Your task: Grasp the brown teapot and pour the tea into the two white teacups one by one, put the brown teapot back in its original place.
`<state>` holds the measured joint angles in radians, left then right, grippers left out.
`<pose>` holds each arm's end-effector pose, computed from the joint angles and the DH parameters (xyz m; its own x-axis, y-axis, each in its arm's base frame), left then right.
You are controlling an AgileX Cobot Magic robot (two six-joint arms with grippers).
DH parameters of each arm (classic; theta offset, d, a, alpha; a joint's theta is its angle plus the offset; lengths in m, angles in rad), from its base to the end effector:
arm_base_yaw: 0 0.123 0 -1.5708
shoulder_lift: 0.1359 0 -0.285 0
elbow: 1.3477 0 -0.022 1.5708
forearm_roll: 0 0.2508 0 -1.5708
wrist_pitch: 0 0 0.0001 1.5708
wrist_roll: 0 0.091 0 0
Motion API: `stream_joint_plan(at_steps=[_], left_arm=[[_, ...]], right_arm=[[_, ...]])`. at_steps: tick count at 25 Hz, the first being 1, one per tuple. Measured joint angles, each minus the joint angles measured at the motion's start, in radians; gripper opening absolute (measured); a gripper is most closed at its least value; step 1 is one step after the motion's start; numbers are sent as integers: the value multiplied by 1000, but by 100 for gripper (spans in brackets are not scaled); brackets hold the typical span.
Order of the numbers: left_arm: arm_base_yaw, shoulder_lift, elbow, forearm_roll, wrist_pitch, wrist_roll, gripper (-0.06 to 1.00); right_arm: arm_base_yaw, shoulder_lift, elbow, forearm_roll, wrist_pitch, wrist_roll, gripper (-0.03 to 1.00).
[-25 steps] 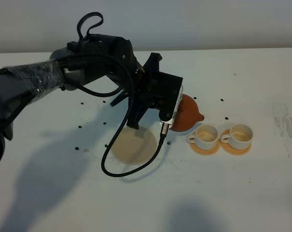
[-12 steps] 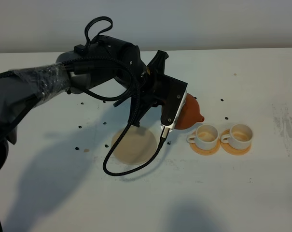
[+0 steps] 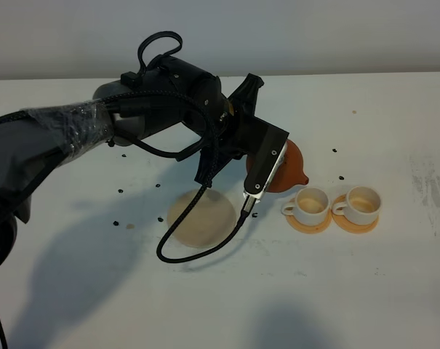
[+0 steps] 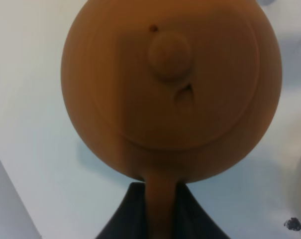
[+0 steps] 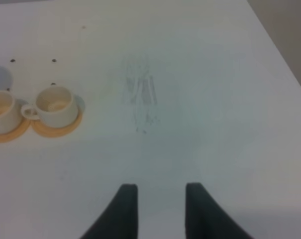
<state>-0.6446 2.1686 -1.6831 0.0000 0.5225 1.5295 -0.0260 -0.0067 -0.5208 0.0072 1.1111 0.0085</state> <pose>0.3881 -0.2917 0.1852 0.5741 0.8184 -0.0250 0.6606 -0.4449 0.6047 -0.0104 0.0009 0.2789 -0.4758 0.0241 -0.8792 0.0259 0.9996 0.0134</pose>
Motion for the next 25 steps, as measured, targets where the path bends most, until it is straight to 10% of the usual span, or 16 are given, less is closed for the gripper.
stream_joint_plan(at_steps=[25], left_arm=[[-31, 28, 0, 123, -53, 26, 8]], right_arm=[[0, 0, 0, 0, 0, 0, 23]])
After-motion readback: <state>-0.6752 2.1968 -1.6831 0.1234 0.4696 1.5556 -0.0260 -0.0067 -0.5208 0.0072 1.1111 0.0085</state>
